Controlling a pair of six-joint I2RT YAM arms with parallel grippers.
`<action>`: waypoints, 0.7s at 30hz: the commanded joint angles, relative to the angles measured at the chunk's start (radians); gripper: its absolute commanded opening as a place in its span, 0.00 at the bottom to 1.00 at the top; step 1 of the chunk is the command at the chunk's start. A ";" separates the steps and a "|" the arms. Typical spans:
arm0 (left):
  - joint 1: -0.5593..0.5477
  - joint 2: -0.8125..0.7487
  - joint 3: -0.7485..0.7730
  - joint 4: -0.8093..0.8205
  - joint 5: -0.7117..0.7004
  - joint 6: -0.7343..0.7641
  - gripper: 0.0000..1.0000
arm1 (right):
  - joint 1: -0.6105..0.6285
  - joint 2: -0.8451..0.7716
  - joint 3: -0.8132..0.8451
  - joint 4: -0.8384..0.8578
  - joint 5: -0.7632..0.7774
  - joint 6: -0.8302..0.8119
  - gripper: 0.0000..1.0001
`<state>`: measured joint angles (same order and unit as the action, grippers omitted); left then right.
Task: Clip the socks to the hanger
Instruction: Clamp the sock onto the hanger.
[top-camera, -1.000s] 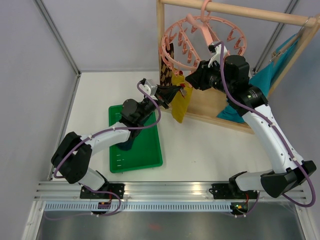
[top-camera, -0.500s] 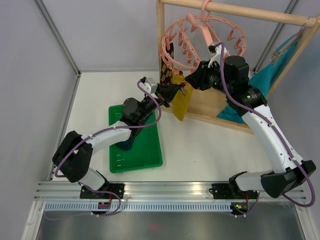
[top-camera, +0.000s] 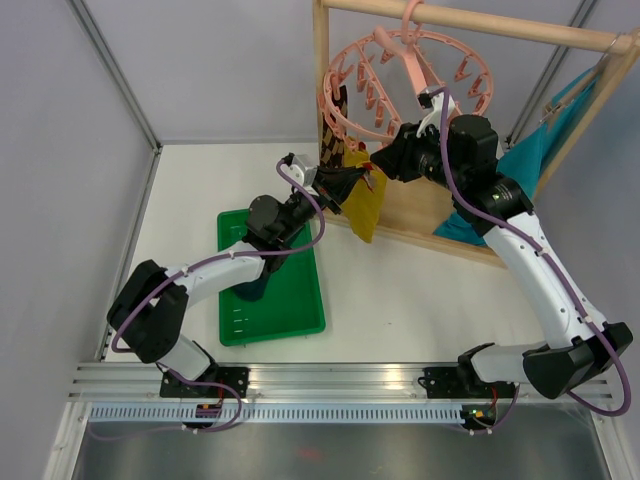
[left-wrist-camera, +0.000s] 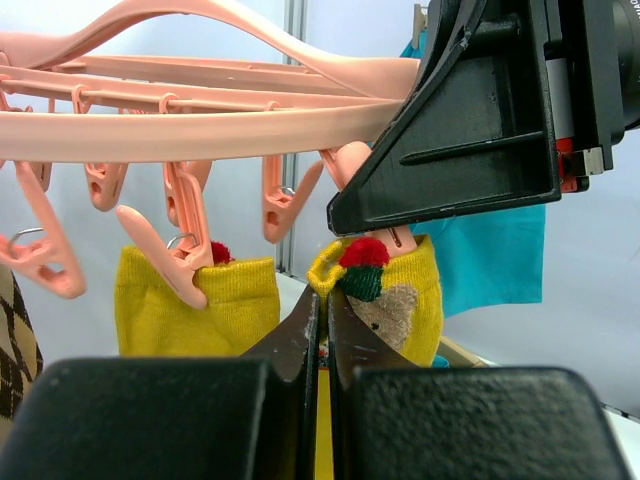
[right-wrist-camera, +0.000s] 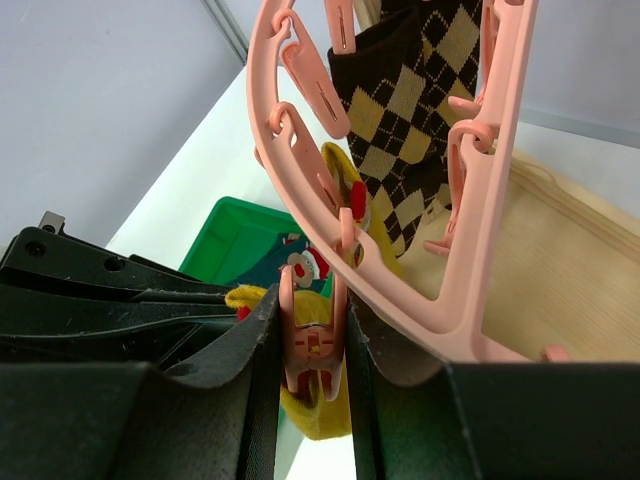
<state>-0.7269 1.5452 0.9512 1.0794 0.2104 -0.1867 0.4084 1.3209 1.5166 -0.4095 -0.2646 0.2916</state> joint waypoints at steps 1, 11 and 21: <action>-0.006 0.006 0.043 0.044 -0.020 -0.030 0.02 | 0.000 -0.034 -0.009 0.094 0.004 -0.014 0.00; -0.012 0.004 0.055 0.022 -0.028 -0.028 0.02 | 0.000 -0.040 -0.010 0.090 0.016 -0.020 0.00; -0.014 0.006 0.067 -0.001 -0.019 -0.028 0.02 | 0.000 -0.043 -0.007 0.086 0.034 -0.019 0.24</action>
<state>-0.7357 1.5452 0.9756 1.0504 0.1898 -0.1871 0.4088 1.3079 1.5036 -0.3988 -0.2493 0.2871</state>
